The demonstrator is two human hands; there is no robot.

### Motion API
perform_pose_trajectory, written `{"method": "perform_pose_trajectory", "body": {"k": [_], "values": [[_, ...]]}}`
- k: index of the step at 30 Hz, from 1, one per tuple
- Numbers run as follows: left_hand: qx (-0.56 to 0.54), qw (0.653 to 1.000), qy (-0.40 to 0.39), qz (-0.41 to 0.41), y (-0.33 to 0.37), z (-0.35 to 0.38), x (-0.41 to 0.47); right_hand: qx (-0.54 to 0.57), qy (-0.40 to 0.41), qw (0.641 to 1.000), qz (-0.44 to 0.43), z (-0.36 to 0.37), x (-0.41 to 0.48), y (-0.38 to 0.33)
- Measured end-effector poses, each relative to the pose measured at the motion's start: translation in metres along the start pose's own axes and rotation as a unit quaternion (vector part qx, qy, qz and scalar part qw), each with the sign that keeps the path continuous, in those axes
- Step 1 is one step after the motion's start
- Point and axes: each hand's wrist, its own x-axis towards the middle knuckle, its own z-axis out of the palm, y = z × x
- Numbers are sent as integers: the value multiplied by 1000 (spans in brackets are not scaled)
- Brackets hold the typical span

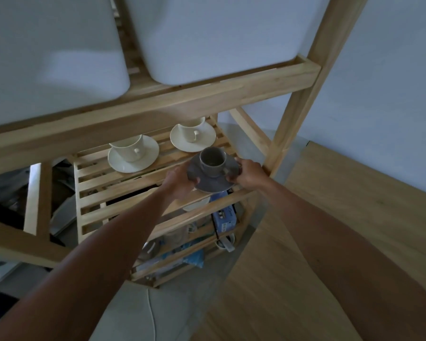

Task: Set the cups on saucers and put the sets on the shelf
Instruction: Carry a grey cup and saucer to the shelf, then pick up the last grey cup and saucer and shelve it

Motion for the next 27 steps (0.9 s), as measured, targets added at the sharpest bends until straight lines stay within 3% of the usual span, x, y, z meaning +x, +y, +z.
{"method": "perform_pose_trajectory", "body": {"k": [7,17,22,27], "values": [[5,1000,12,-13,10,-10,-25,26,18,999,-8,-8,-28,-1],[-19,986,38,163,66,-20,-119,11,22,999,-44,-41,-121,3],[-39,983,24,178,116,-7,-171,8,61,995,-72,-82,-199,24],[-27,979,-5,203,176,26,-220,5,106,994,-14,-126,-290,73]]}}
